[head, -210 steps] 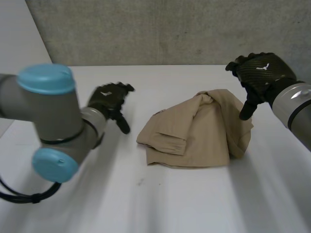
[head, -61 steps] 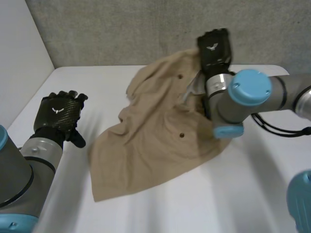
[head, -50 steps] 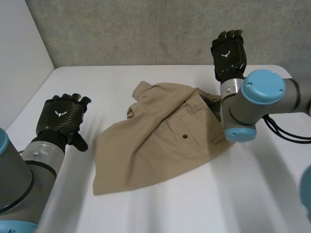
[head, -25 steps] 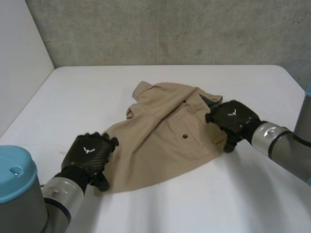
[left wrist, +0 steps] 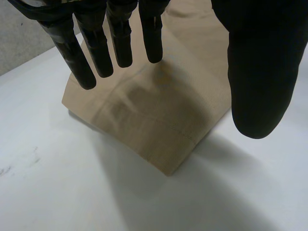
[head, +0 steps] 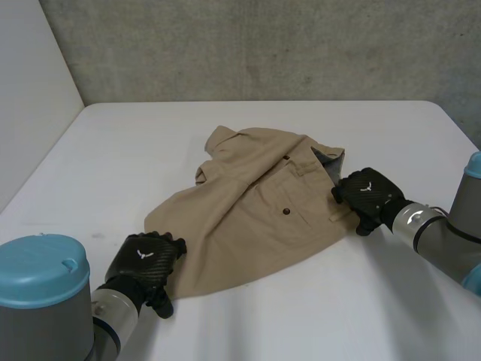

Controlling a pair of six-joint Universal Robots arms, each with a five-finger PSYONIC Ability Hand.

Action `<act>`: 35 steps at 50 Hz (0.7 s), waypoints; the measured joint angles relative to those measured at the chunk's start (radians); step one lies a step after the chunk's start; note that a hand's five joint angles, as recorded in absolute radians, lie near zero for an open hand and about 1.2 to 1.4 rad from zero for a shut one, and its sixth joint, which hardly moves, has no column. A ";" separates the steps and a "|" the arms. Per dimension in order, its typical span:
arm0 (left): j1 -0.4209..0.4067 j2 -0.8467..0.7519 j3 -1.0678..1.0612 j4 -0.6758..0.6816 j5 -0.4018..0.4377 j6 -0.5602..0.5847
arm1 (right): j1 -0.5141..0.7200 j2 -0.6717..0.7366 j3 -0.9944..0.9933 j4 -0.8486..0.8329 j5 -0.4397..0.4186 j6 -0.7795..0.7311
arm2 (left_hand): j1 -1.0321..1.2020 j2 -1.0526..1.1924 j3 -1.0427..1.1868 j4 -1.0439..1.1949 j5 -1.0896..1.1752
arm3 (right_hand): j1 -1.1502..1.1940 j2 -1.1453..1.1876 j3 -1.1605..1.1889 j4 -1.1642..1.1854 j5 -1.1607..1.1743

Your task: Fold the shorts.

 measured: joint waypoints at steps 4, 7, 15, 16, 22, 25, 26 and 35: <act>0.000 0.000 -0.001 0.000 0.000 0.000 | 0.003 0.012 -0.008 -0.026 0.001 0.002 | 0.000 0.002 0.000 0.001 0.001 | 0.043 0.059 0.052 0.054 0.050; 0.000 -0.002 -0.001 0.000 0.000 0.000 | 0.004 0.015 -0.009 -0.036 0.001 0.002 | 0.000 0.003 0.000 0.004 0.003 | 0.064 0.081 0.075 0.077 0.068; 0.000 -0.011 0.000 0.003 -0.005 0.000 | 0.008 0.030 -0.012 -0.064 -0.001 0.008 | 0.000 0.003 0.000 0.005 0.004 | 0.068 0.086 0.084 0.085 0.070; 0.000 -0.011 0.000 0.003 -0.005 0.000 | 0.008 0.030 -0.012 -0.064 -0.001 0.008 | 0.000 0.003 0.000 0.005 0.004 | 0.068 0.086 0.084 0.085 0.070; 0.000 -0.014 0.001 0.004 -0.017 0.000 | 0.009 0.031 -0.012 -0.058 -0.001 0.016 | 0.000 0.003 0.000 0.005 0.004 | 0.066 0.076 0.070 0.079 0.070; 0.000 -0.015 0.001 0.004 -0.020 0.000 | 0.010 0.032 -0.012 -0.058 -0.002 0.020 | 0.000 0.003 0.000 0.005 0.004 | 0.097 0.118 0.108 0.113 0.103; 0.000 -0.016 0.002 0.005 -0.020 0.000 | 0.010 0.033 -0.012 -0.058 -0.002 0.021 | 0.000 0.003 0.000 0.005 0.004 | 0.125 0.155 0.142 0.146 0.135; 0.000 -0.026 0.006 0.008 -0.020 0.000 | 0.012 0.037 -0.034 -0.059 0.002 0.062 | 0.002 0.004 0.002 0.006 0.006 | 0.422 0.570 0.568 0.580 0.551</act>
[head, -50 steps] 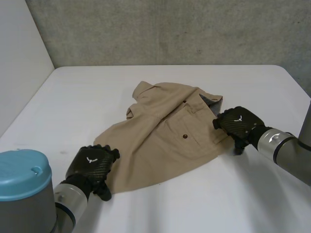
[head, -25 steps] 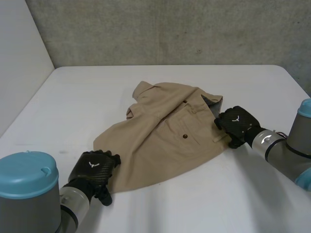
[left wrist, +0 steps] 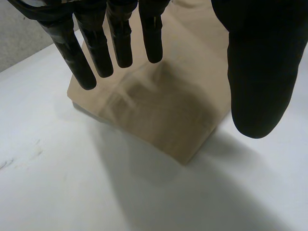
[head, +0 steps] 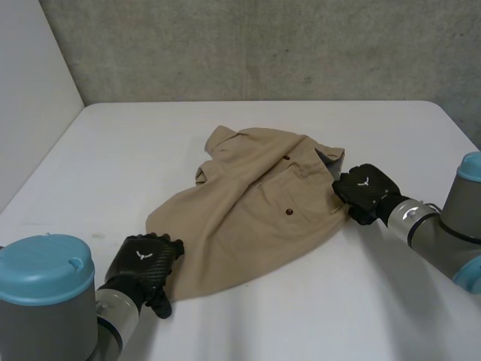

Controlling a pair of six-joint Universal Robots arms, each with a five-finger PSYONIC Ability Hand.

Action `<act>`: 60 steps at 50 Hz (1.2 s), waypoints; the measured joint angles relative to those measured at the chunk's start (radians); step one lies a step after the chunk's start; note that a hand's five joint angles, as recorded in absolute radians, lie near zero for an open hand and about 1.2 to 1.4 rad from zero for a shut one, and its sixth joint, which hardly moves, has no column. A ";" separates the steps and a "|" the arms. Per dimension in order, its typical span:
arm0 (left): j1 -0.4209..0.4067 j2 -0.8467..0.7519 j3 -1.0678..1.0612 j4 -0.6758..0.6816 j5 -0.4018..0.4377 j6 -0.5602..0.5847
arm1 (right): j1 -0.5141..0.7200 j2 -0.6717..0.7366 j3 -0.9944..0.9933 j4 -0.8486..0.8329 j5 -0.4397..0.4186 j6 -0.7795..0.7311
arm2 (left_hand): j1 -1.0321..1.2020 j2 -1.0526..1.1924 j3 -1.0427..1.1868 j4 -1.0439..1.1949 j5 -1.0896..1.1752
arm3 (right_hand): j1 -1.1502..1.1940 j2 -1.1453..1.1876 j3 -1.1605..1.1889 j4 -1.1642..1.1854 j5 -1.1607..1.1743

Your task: Fold the shorts.

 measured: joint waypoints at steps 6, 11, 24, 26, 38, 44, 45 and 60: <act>0.000 -0.021 0.007 0.004 0.000 0.000 | 0.000 -0.034 -0.002 0.007 0.013 0.101 | 0.037 0.030 0.035 0.031 0.031 | 0.004 0.000 0.000 0.000 0.002; 0.002 -0.046 0.019 0.008 0.000 0.000 | 0.000 -0.070 0.013 0.011 0.018 0.161 | 0.080 0.070 0.074 0.070 0.069 | 0.004 0.000 0.000 0.000 0.002; 0.030 -0.121 0.057 0.097 0.000 0.003 | 0.021 -0.157 0.066 0.054 0.040 0.228 | 0.773 0.782 0.779 0.777 0.756 | 0.011 0.000 0.000 0.000 0.015; 0.035 -0.118 0.058 0.106 -0.001 0.003 | 0.022 -0.158 0.066 0.060 0.044 0.227 | 0.773 0.808 0.803 0.806 0.763 | 0.011 0.000 0.000 0.000 0.013; 0.055 0.136 0.105 0.118 0.004 0.003 | 0.022 -0.299 0.078 0.193 0.088 0.230 | 0.773 0.816 0.809 0.821 0.763 | 0.011 0.000 0.000 0.000 0.015; 0.046 0.336 0.209 0.062 0.007 0.003 | 0.016 -0.492 0.049 0.267 0.099 0.275 | 0.773 0.819 0.814 0.821 0.763 | 0.011 0.000 0.000 0.000 0.015; 0.045 0.355 0.226 0.051 0.008 0.003 | 0.015 -0.504 0.046 0.271 0.101 0.280 | 0.773 0.819 0.814 0.821 0.763 | 0.011 0.000 0.000 0.000 0.015; 0.016 0.526 0.643 -0.166 0.011 -0.110 | 0.008 -0.888 -0.132 0.337 0.158 0.544 | 0.773 0.821 0.815 0.821 0.763 | 0.011 0.000 0.000 0.004 0.017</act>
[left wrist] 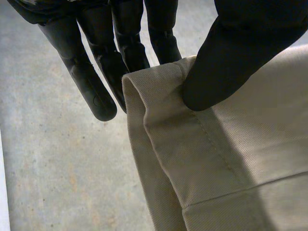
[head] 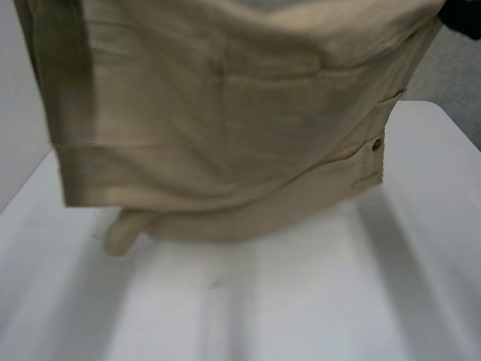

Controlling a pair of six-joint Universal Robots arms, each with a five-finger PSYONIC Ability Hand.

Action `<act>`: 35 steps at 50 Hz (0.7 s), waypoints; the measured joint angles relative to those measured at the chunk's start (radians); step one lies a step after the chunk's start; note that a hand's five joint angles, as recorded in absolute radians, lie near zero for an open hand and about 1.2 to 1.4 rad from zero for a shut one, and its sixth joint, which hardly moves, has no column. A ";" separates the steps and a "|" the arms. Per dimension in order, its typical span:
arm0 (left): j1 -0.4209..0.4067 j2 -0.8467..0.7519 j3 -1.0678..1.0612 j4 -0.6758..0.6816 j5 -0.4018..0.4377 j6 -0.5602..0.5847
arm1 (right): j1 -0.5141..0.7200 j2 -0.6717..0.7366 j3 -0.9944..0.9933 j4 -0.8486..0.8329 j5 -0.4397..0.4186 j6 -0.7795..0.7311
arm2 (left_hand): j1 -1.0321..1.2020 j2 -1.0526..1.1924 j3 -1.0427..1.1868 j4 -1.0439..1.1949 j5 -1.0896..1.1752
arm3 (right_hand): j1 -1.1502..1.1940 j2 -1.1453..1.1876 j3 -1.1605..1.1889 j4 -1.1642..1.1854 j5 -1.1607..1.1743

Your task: Fold the shorts.

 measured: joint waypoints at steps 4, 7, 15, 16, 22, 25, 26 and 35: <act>0.005 -0.054 0.027 -0.005 0.001 -0.011 | 0.001 0.023 -0.008 0.015 0.002 0.016 | 0.000 0.000 0.000 0.000 0.000 | 0.000 0.000 0.000 0.000 0.000; 0.011 -0.134 0.024 -0.002 0.003 -0.011 | 0.003 0.078 -0.007 0.019 0.004 0.013 | 0.000 0.000 0.000 0.000 0.000 | 0.000 0.000 0.000 0.000 0.000; 0.066 -0.403 0.042 0.018 0.006 -0.005 | 0.025 0.335 -0.025 0.010 0.025 -0.015 | 0.000 0.001 0.003 0.000 0.000 | 0.000 0.000 0.000 0.000 0.000; 0.093 -0.490 0.074 0.037 0.006 -0.003 | 0.038 0.412 -0.047 -0.003 0.051 -0.026 | 0.000 0.002 0.003 0.000 0.000 | 0.000 0.000 0.000 0.000 0.000; 0.142 -0.709 0.218 0.112 0.005 0.004 | 0.071 0.588 -0.126 -0.120 0.174 -0.055 | 0.000 0.002 0.003 0.000 0.000 | 0.000 0.000 0.000 0.000 0.000; 0.152 -0.822 0.333 0.160 0.004 0.013 | 0.082 0.656 -0.157 -0.243 0.243 -0.068 | 0.000 0.002 0.003 0.000 0.000 | 0.000 0.000 0.000 0.000 0.000; 0.153 -0.864 0.379 0.179 0.003 0.017 | 0.087 0.690 -0.170 -0.324 0.278 -0.074 | 0.000 0.002 0.003 0.000 0.000 | 0.000 0.000 0.000 0.000 0.000; 0.145 -1.070 0.555 0.328 0.015 0.060 | 0.143 0.852 -0.212 -0.564 0.331 -0.160 | -0.368 -0.389 -0.357 -0.372 -0.315 | -0.377 -0.435 -0.429 -0.438 -0.398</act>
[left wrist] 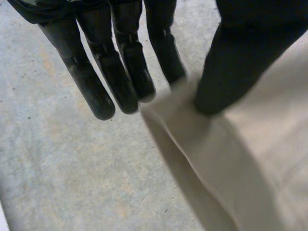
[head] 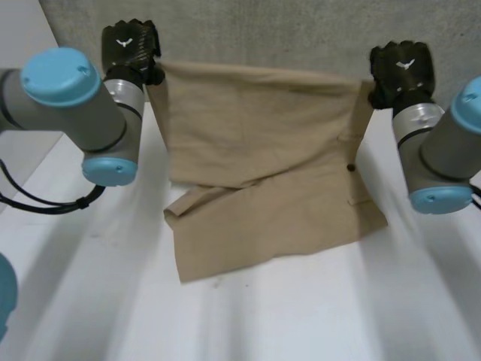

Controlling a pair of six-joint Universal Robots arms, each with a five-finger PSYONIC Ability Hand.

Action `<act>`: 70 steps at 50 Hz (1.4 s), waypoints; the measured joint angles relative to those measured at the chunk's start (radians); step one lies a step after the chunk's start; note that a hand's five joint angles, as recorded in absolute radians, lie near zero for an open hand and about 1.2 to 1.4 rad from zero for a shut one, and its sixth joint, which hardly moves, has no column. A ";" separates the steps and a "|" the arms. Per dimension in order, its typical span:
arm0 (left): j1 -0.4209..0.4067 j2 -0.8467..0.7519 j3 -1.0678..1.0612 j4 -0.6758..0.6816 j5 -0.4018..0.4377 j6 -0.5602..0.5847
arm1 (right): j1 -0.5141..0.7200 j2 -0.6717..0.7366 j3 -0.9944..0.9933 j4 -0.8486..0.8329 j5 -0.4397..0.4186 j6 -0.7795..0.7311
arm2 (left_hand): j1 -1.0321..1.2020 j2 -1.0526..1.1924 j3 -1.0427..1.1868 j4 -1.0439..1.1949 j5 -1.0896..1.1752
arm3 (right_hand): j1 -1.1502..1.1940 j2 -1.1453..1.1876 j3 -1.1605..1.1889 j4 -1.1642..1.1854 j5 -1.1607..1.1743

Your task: Fold the shorts.

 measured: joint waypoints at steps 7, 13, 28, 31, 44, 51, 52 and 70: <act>-0.015 -0.027 -0.063 0.090 0.055 0.037 | 0.025 0.048 -0.014 0.082 -0.001 -0.112 | -0.583 -0.577 -0.593 -0.599 -0.591 | -0.377 -0.523 -0.535 -0.522 -0.512; -0.020 -0.003 -0.136 0.113 0.062 0.050 | 0.021 0.006 0.031 0.177 -0.002 -0.138 | -0.583 -0.607 -0.620 -0.624 -0.608 | -0.377 -0.523 -0.535 -0.522 -0.512; -0.040 0.283 -0.558 0.045 0.037 0.048 | -0.051 -0.195 0.302 0.344 -0.152 -0.173 | -0.574 -0.601 -0.618 -0.621 -0.608 | -0.377 -0.523 -0.535 -0.522 -0.512; -0.061 0.344 -0.657 0.018 0.038 0.045 | -0.079 -0.209 0.347 0.358 -0.208 -0.201 | -0.564 -0.590 -0.614 -0.616 -0.604 | -0.377 -0.522 -0.534 -0.522 -0.512; -0.241 0.522 -1.043 -0.081 0.034 -0.006 | -0.233 -0.180 0.516 0.345 -0.456 -0.439 | -0.370 -0.404 -0.429 -0.424 -0.423 | -0.159 -0.255 -0.264 -0.266 -0.287; -0.288 0.481 -1.074 -0.119 0.032 -0.098 | -0.254 -0.074 0.479 0.314 -0.524 -0.469 | -0.301 -0.334 -0.357 -0.348 -0.348 | -0.010 -0.074 -0.083 -0.092 -0.118; -0.288 0.476 -1.072 -0.121 0.032 -0.102 | -0.254 -0.066 0.474 0.312 -0.527 -0.469 | -0.301 -0.334 -0.357 -0.348 -0.348 | 0.006 -0.056 -0.068 -0.075 -0.101; -0.245 0.377 -1.034 -0.115 0.031 -0.105 | -0.246 0.006 0.424 0.221 -0.527 -0.460 | -0.301 -0.333 -0.357 -0.348 -0.347 | 0.093 0.044 0.039 0.036 -0.009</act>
